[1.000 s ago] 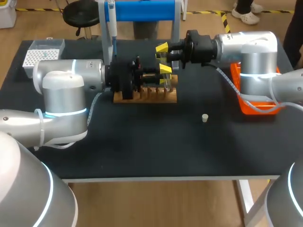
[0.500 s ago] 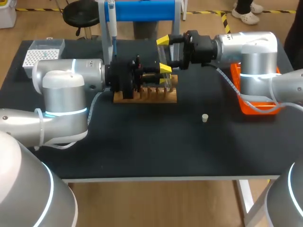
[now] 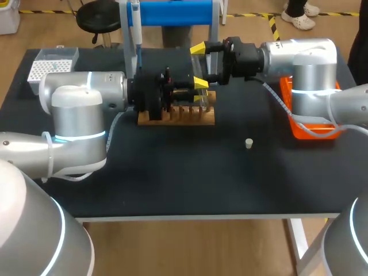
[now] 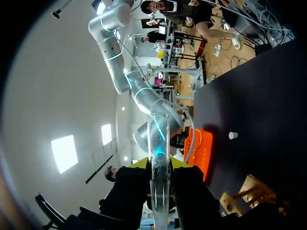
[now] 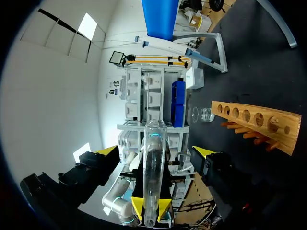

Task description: Invert the test tube, pick up the pipette, mount the tip to pipette, aspirate from beaker and dispense into the tube, eject the tip, return the pipette, and cap with the stopper.

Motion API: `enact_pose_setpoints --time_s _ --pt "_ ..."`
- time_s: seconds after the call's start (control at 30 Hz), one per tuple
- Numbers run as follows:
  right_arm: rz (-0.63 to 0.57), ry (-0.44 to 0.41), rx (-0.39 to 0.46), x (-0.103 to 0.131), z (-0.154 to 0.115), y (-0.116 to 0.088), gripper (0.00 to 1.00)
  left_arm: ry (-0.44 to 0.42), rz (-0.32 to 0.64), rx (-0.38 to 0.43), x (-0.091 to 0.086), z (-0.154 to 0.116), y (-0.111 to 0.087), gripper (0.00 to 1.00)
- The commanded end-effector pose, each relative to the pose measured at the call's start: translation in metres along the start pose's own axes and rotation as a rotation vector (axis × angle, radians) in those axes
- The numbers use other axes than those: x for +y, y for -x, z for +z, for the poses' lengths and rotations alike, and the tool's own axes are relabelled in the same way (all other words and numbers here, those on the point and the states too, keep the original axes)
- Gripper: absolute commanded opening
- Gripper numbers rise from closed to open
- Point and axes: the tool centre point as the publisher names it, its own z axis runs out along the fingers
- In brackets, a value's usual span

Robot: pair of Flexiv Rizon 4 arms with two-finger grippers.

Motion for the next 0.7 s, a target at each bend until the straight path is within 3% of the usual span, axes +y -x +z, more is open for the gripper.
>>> enact_pose_setpoints --time_s 0.03,0.43,0.7 --pt "-0.001 -0.002 0.000 0.001 -0.001 0.000 1.00 0.002 0.002 0.001 0.000 0.001 0.001 0.00" --pt "-0.317 0.081 -0.143 -0.037 -0.047 -0.025 1.00 0.002 0.002 0.001 0.000 0.001 0.001 0.00" --pt "-0.499 0.112 -0.222 -0.056 -0.072 -0.027 1.00 0.002 0.002 0.001 0.000 0.001 0.001 0.00"
